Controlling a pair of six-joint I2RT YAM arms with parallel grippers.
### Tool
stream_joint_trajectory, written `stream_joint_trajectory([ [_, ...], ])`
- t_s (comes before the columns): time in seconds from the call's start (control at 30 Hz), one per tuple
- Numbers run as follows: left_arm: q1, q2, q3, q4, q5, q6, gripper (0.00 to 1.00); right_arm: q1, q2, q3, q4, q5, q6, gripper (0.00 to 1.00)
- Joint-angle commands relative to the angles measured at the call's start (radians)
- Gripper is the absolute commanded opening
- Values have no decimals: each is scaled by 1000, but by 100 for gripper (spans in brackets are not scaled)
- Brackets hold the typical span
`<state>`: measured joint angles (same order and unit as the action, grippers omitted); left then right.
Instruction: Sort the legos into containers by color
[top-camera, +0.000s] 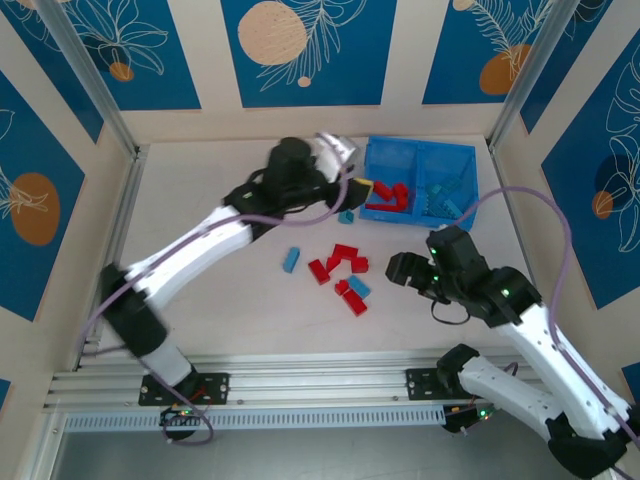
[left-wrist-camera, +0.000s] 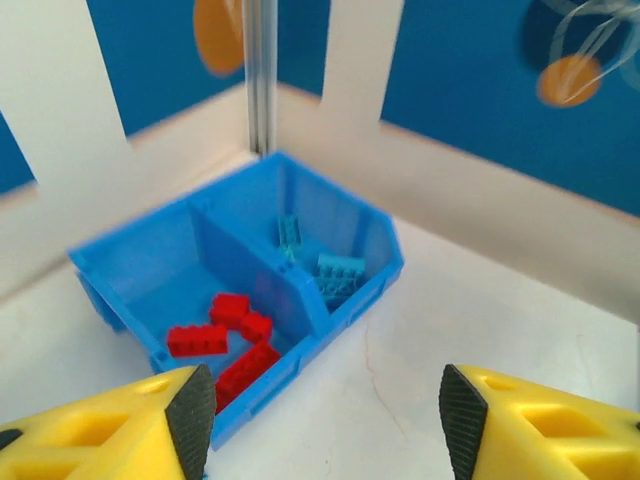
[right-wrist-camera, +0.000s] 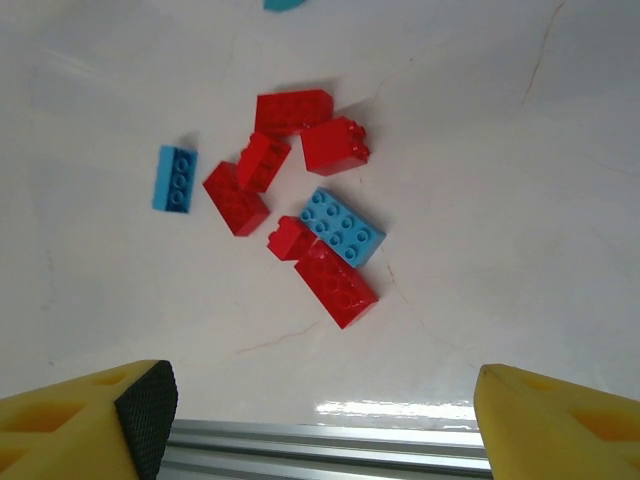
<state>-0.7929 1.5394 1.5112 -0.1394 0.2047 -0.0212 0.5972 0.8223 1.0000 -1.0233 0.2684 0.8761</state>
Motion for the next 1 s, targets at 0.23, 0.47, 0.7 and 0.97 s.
stream_joint_trajectory([
  [0.23, -32, -556, -497, -202, 152, 564, 100, 36, 438, -18, 265, 5, -255, 89],
  [0.47, -34, -739, -668, -246, 244, 665, 100, 38, 714, 8, 421, 24, -249, 91],
  [0.7, -35, -759, -706, -229, 238, 729, 100, 33, 889, 2, 551, 119, -282, 74],
  [0.97, -32, -760, -789, -146, 206, 790, 100, 29, 911, -20, 592, 101, -269, 42],
])
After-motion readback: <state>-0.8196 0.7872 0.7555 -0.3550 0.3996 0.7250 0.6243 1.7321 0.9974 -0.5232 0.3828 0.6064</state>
